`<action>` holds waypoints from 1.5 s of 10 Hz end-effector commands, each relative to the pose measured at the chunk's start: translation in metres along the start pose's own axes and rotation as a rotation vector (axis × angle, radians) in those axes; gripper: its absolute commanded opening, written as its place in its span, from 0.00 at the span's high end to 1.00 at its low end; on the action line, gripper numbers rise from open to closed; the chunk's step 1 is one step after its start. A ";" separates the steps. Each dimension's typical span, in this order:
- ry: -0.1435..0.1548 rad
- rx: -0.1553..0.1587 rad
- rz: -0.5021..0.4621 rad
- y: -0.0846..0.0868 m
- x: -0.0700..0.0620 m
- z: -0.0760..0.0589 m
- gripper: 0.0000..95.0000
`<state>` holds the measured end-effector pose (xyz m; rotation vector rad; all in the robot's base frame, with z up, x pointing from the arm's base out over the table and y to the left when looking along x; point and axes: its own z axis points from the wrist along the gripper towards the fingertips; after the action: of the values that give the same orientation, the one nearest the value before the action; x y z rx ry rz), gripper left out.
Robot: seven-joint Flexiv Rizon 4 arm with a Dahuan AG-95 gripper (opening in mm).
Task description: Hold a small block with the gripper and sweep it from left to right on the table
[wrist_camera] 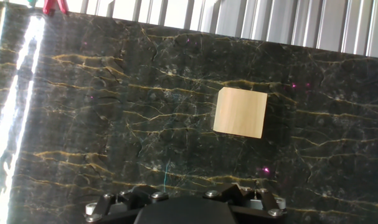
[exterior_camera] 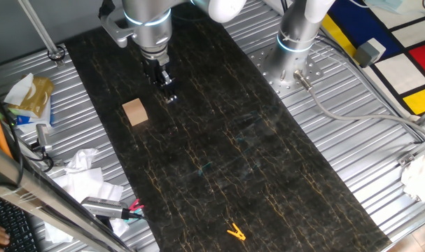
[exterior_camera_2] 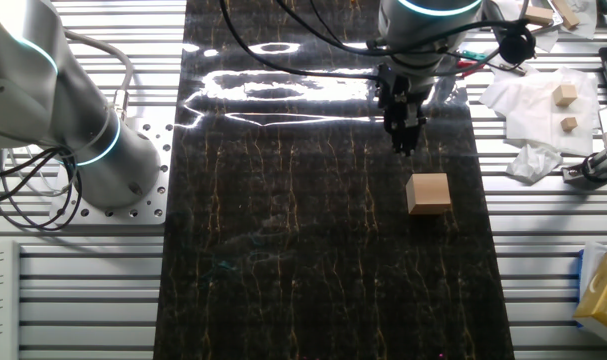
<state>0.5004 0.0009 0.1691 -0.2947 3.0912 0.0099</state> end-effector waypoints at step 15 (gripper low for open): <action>-0.008 0.012 0.016 -0.001 -0.004 0.007 0.20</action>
<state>0.5059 0.0010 0.1622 -0.2659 3.0822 -0.0076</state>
